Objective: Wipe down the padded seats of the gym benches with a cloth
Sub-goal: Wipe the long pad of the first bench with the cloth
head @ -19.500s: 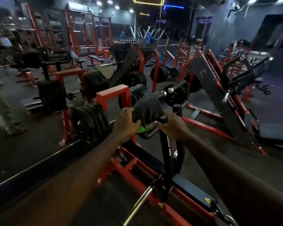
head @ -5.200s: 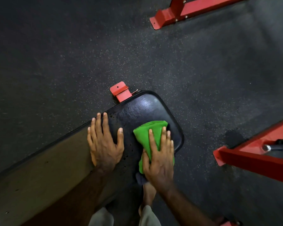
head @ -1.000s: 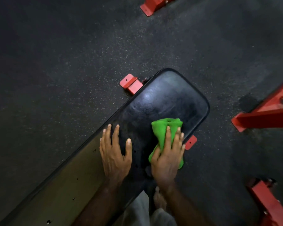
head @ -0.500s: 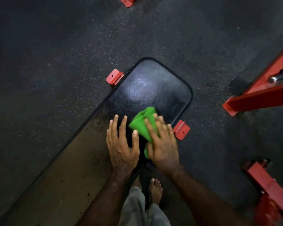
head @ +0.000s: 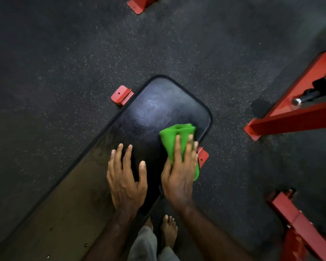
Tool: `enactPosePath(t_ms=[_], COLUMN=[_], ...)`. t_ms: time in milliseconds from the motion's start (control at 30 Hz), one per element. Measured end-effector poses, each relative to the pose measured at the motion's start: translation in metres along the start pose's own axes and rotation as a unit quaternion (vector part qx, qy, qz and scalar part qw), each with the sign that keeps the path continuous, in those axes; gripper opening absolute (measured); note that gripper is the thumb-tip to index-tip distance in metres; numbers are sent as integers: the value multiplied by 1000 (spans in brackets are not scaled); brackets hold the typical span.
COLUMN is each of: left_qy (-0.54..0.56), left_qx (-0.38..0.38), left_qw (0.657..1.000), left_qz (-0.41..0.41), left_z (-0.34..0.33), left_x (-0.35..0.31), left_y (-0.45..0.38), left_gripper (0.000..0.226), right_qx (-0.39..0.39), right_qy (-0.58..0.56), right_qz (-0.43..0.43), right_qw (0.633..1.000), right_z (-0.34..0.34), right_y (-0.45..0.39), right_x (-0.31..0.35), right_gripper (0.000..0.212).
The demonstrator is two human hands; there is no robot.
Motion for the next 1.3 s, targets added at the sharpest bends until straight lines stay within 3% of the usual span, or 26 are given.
enactPosePath(t_ms=[67,133,200,233,333,367,500,567,667,767,933,1100,1300], left_qy=[0,-1,2,4,-2,-8,-33,-48,-46,-27,0,-7,-9], left_qx=[7,19,27,27,32,37,42,45,49,40,45,53,33], left_qw=[1000,1000,999,999,999,999,998,997,997,998,997,997,998], left_qz=[7,18,24,24,22,25,35,39,42,49,63,61,57], left_z=[1,1,0,1,2,1,0,-2,-2,1,3,2,2], left_x=[0,-1,-2,-2,0,1,-3,-3,-3,-4,-5,1,0], left_y=[0,-1,1,1,0,0,1,0,1,-1,-8,-7,-7], left_gripper=[57,58,58,58,58,59,61,62,61,58,55,56,56], right_qx=[18,-45,-98,-96,-45,-43,-136,-145,-69,30,-29,16,-3], right_qy=[19,-40,-112,-103,-33,-34,-81,-22,95,129,112,133,115], right_qz=[75,-56,-213,-210,-37,-24,-175,-175,-14,147,24,105,48], right_qw=[997,997,966,968,998,998,972,974,993,980,993,985,992], right_z=[8,13,11,10,15,19,32,32,21,11,12,9,0], right_y=[-11,-35,-48,-49,-47,-55,-114,-141,-149,-146,-154,-147,-130], right_x=[-17,-44,-47,-37,-29,-35,-42,-26,5,17,22,20,37], right_gripper=[76,73,68,68,69,69,62,63,68,72,70,72,73])
Point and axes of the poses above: each hand's wrist, its own y-axis away from the middle knuckle, its own z-axis out of the back of the hand, x = y × z, the point moved 4 cm from there along -y, towards the middle knuckle, and after that the axes turned 2 degrees about x, right-handed, at the moved point
